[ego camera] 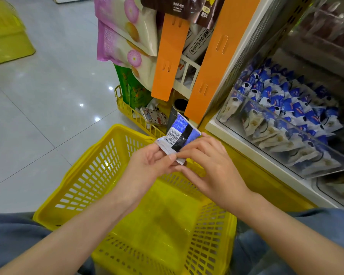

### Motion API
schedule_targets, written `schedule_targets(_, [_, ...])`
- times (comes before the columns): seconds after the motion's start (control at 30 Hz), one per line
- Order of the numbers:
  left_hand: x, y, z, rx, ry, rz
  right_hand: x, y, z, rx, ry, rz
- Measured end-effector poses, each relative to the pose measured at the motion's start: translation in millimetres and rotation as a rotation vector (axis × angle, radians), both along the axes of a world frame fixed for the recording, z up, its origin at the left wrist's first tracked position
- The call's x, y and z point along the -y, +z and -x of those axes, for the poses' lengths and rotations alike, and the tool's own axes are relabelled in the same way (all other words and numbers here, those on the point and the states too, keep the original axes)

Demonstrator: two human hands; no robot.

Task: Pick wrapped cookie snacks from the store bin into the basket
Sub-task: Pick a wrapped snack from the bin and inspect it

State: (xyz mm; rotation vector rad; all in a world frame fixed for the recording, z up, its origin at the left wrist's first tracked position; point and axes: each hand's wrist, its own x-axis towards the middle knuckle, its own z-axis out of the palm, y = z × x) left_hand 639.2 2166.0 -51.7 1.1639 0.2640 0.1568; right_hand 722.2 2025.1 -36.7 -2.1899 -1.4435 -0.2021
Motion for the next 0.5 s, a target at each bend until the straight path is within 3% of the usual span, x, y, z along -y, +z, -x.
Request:
schedule_targets(0.2, [-1.9,-2.9,-4.7,-0.108,0.023,-0.105,-4.7,4.5,8.2,-0.191,-0.117,-0.094])
schedule_targets(0.27, [-0.2,-2.7,-5.1,-0.106,-0.029,-0.158,-6.7,5.0,4.5,-0.402,-0.218,-0.124])
schedule_targets(0.4, [-1.7,-5.4,-6.1,-0.09,-0.027,-0.302,-8.0,9.3,-8.8,-1.07,-0.341,-0.113])
schedule_targets(0.5, [-8.3,-11.6,-9.4,-0.165,0.104,-0.359,-8.2,11.1,-11.3,-1.101,-0.322,-0.197])
